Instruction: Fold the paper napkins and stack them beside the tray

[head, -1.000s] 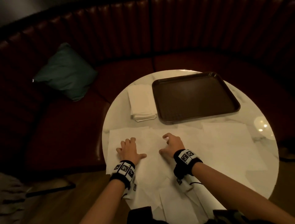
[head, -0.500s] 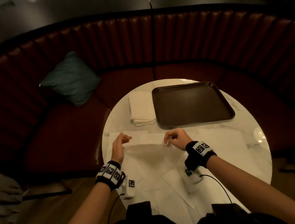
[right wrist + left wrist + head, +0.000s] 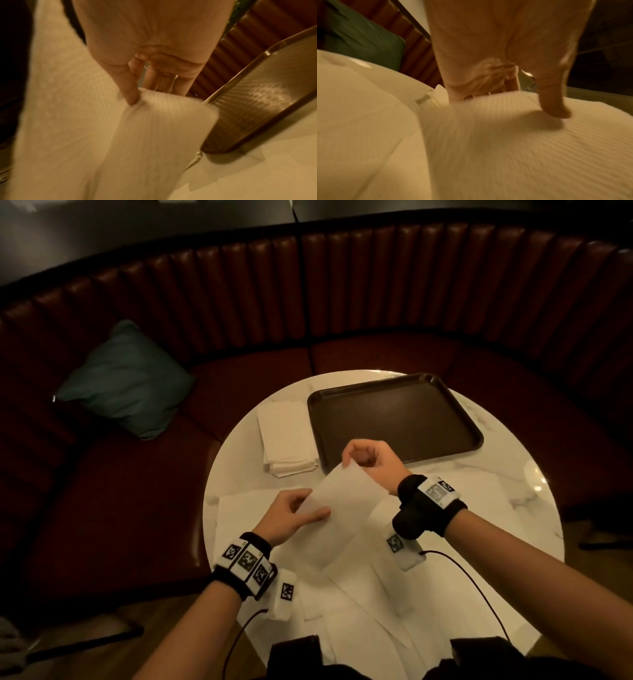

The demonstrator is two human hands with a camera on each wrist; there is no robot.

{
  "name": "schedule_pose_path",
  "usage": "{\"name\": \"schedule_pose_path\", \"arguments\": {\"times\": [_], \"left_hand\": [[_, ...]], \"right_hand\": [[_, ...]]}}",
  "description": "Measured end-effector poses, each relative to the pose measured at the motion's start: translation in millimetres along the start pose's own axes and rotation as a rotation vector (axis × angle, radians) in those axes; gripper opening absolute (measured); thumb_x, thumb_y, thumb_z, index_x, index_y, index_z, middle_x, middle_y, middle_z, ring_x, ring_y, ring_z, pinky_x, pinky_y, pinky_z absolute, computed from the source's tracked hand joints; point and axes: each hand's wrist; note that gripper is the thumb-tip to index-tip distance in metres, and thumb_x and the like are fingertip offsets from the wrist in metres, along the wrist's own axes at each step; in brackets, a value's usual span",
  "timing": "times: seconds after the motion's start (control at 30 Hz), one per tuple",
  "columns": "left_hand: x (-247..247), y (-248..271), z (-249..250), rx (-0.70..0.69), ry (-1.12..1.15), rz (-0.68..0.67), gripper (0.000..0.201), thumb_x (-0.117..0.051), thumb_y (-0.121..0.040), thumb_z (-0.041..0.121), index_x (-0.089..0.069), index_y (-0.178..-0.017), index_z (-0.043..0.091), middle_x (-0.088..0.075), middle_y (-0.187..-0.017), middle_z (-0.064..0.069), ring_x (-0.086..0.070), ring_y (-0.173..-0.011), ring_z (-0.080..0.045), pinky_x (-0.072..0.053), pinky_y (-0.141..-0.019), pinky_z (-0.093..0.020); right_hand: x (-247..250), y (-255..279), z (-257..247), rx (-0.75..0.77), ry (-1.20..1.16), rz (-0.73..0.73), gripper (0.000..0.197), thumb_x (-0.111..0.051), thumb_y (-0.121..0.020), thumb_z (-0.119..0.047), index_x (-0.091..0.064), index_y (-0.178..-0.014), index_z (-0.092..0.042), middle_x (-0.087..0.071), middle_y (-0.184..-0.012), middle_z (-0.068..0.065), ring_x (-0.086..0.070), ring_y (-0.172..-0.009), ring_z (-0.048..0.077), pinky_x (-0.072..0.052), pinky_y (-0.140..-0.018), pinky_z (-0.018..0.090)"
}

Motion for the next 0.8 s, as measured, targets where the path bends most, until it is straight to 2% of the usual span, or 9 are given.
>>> {"name": "schedule_pose_path", "arguments": {"times": [0.07, 0.2, 0.33, 0.43, 0.53, 0.6, 0.67, 0.73, 0.8], "left_hand": [[0.8, -4.9, 5.1, -0.011, 0.022, 0.123, 0.022, -0.075, -0.081, 0.014, -0.072, -0.1, 0.003, -0.074, -0.097, -0.013, -0.07, -0.086, -0.021, -0.056, -0.075, -0.028], [15.5, -29.2, 15.4, 0.056, 0.129, 0.339, 0.02, -0.076, -0.081, 0.019, -0.071, -0.099, 0.012, -0.073, -0.097, -0.007, -0.07, -0.087, -0.024, -0.058, -0.073, -0.029], [45.2, -75.6, 22.3, 0.109, 0.256, 0.55, 0.02, -0.075, -0.083, 0.018, -0.066, -0.1, 0.013, -0.07, -0.097, -0.007, -0.069, -0.09, -0.025, -0.056, -0.083, -0.035], [73.6, -118.2, 20.1, 0.203, 0.371, 0.726, 0.045, -0.078, -0.081, 0.02, -0.06, -0.12, 0.01, -0.068, -0.11, -0.008, -0.066, -0.097, -0.024, -0.053, -0.094, -0.038], [88.1, -158.0, 12.7, 0.234, 0.342, 0.787, 0.018, -0.076, -0.082, 0.017, -0.064, -0.094, 0.017, -0.067, -0.105, -0.005, -0.067, -0.097, -0.026, -0.053, -0.093, -0.044], [88.7, -177.6, 10.2, 0.262, 0.283, 0.796, 0.017, -0.076, -0.082, 0.017, -0.061, -0.089, 0.018, -0.066, -0.099, -0.006, -0.067, -0.096, -0.026, -0.054, -0.092, -0.043], [88.4, -193.1, 4.0, 0.315, 0.194, 0.777, 0.03, -0.077, -0.08, 0.022, -0.064, -0.105, 0.011, -0.064, -0.106, -0.006, -0.064, -0.102, -0.026, -0.052, -0.094, -0.041], [87.2, -202.5, 0.2, 0.407, 0.101, 0.765, 0.06, -0.076, -0.081, 0.027, -0.052, -0.132, 0.006, -0.058, -0.126, -0.008, -0.057, -0.115, -0.027, -0.047, -0.101, -0.04], [88.9, -207.8, -5.4, 0.481, 0.043, 0.754, 0.072, -0.075, -0.082, 0.03, -0.041, -0.142, 0.009, -0.049, -0.142, -0.012, -0.05, -0.126, -0.031, -0.041, -0.107, -0.04]], "right_hand": [[3.6, -3.0, 7.6, -0.023, -0.01, 0.106, 0.019, -0.065, -0.085, 0.002, -0.06, -0.094, -0.014, -0.068, -0.074, 0.002, -0.063, -0.069, 0.014, -0.05, -0.066, 0.027], [11.1, -0.1, 23.1, -0.08, 0.04, 0.219, 0.041, -0.067, -0.08, -0.002, -0.052, -0.107, -0.03, -0.064, -0.103, 0.009, -0.058, -0.078, 0.017, -0.051, -0.075, 0.033], [17.6, 8.7, 32.5, -0.132, 0.072, 0.251, 0.038, -0.066, -0.086, -0.001, -0.049, -0.115, -0.02, -0.064, -0.109, 0.01, -0.06, -0.08, 0.005, -0.049, -0.074, 0.024], [26.9, 14.6, 42.3, -0.17, 0.093, 0.294, 0.038, -0.066, -0.086, -0.004, -0.049, -0.117, -0.017, -0.065, -0.107, 0.006, -0.061, -0.078, -0.003, -0.048, -0.072, 0.021], [35.8, 19.9, 52.0, -0.223, 0.065, 0.333, 0.038, -0.066, -0.086, -0.005, -0.049, -0.117, -0.018, -0.066, -0.105, 0.007, -0.064, -0.08, 0.011, -0.049, -0.07, 0.02], [39.8, 22.9, 56.9, -0.242, 0.058, 0.361, 0.037, -0.065, -0.087, -0.004, -0.049, -0.118, -0.017, -0.066, -0.105, 0.006, -0.064, -0.08, 0.011, -0.05, -0.068, 0.018], [42.9, 25.3, 61.8, -0.254, 0.053, 0.382, 0.036, -0.064, -0.088, -0.004, -0.048, -0.118, -0.017, -0.066, -0.104, 0.005, -0.064, -0.081, 0.011, -0.05, -0.068, 0.018], [45.8, 26.8, 66.4, -0.268, 0.046, 0.396, 0.036, -0.064, -0.088, -0.004, -0.048, -0.117, -0.018, -0.066, -0.104, 0.005, -0.065, -0.082, 0.014, -0.049, -0.067, 0.018], [47.5, 27.4, 69.8, -0.281, 0.04, 0.402, 0.036, -0.064, -0.088, -0.005, -0.048, -0.116, -0.018, -0.066, -0.104, 0.006, -0.066, -0.082, 0.017, -0.05, -0.066, 0.018]]}}
Point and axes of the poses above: each hand's wrist, its own y-axis away from the middle knuckle, its own x-axis out of the back of the hand, z = x × y
